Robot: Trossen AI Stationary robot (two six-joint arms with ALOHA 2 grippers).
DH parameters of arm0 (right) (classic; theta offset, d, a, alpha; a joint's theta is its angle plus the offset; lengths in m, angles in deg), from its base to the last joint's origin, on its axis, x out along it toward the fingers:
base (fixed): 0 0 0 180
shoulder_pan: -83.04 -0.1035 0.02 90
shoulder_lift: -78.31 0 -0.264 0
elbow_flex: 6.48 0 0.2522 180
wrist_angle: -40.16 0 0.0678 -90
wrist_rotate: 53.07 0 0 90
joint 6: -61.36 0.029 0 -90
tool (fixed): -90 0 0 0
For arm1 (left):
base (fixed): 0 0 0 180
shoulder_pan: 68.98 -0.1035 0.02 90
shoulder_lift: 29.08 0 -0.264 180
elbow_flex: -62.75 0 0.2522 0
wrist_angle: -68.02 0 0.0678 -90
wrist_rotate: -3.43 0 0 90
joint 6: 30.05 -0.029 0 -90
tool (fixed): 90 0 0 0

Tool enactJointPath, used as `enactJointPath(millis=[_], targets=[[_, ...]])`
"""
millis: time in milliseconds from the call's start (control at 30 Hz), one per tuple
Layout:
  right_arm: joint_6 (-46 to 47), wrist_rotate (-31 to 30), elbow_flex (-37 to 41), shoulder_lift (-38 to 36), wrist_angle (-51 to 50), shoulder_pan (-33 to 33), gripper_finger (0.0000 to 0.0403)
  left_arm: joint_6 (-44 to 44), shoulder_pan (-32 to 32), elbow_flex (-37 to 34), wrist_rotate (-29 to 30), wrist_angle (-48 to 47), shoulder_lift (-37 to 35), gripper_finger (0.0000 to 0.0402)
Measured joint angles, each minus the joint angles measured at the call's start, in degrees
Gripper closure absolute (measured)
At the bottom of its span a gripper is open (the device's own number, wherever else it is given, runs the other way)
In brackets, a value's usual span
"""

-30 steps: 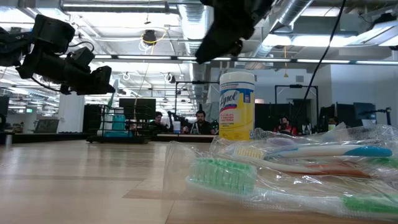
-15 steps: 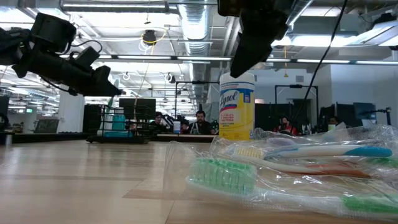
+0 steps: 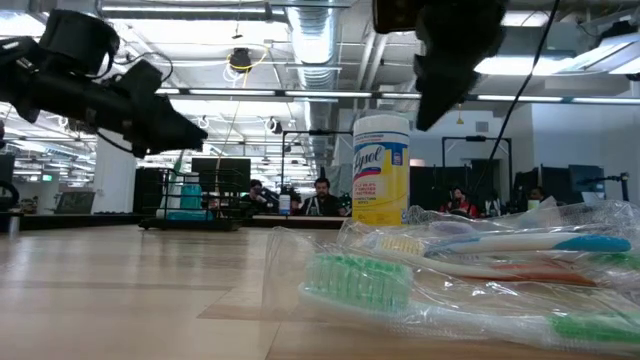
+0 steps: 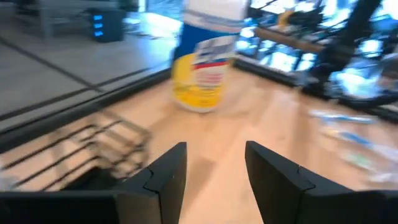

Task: Pick & Place toothbrushing station
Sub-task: Put the right blue toothbrush into the mesh organizer

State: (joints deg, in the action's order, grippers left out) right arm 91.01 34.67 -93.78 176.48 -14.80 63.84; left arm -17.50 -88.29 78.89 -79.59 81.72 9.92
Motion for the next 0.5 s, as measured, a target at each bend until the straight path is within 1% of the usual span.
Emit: enactJointPath(millis=[167,267,433,500], targets=[[0.3,0.8,0.0,0.5,-4.0,-1.5,0.0328,0.2,7.1,0.0,0.0,2.5,-0.5,0.0244],[0.2,0.5,0.1,1.0,-9.0,-2.1,0.0328,0.2,10.7,0.0,0.1,4.5,-0.5,0.0244],[1.0,-1.1,0.0,1.4,-16.0,-3.0,0.0328,0.2,14.2,0.1,1.0,8.4,-0.5,0.0244],[1.9,-2.9,0.0,1.6,-19.5,-3.0,0.0328,0.2,15.0,0.1,1.1,9.2,-0.5,0.0244]])
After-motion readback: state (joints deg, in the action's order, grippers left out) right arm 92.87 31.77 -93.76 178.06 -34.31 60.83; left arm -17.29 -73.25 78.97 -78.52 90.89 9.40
